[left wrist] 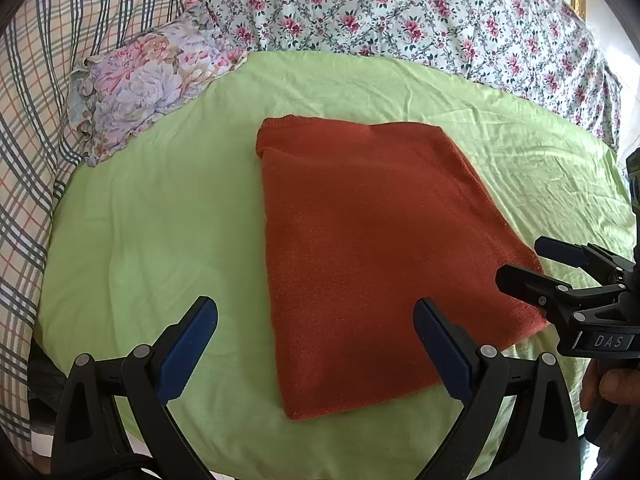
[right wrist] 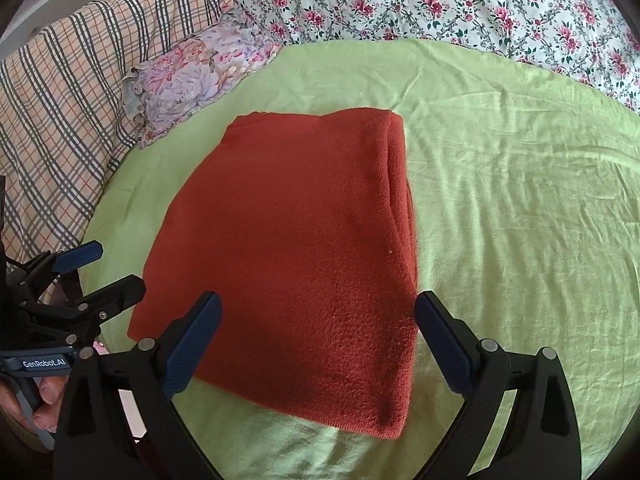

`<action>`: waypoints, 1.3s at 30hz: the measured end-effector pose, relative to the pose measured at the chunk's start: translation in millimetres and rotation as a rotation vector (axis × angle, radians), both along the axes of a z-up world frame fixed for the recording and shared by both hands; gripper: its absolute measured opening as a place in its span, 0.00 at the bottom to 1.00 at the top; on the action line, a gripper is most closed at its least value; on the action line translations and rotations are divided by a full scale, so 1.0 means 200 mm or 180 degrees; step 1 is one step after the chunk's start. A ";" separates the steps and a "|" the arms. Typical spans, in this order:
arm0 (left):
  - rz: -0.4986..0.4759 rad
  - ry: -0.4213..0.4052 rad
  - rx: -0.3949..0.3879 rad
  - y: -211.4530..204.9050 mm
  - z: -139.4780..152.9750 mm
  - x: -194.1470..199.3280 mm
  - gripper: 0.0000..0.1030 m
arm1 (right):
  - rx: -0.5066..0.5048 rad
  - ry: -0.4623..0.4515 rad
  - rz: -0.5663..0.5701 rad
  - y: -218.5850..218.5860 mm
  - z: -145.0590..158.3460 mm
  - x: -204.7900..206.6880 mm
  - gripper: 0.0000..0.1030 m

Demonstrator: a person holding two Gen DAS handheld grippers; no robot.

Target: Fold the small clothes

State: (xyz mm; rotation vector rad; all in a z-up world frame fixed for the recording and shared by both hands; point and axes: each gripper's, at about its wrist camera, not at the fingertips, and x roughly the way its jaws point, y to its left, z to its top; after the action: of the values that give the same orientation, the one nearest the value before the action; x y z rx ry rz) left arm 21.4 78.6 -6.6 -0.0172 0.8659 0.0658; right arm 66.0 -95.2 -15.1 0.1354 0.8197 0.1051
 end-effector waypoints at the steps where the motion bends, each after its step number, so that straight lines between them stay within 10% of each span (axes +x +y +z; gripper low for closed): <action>1: 0.0001 -0.0002 0.0003 0.00 0.00 0.00 0.96 | -0.0002 -0.0002 0.0001 0.00 0.00 0.00 0.94; 39: -0.0043 0.0010 -0.0053 0.01 0.04 0.03 0.96 | -0.0018 -0.0029 0.0014 0.06 0.07 0.01 0.94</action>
State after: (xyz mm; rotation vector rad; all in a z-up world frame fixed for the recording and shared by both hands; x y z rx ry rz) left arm 27.7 80.2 1.4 -0.0268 0.8697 0.0460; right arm 68.9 -83.9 -1.6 0.1278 0.8111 0.1076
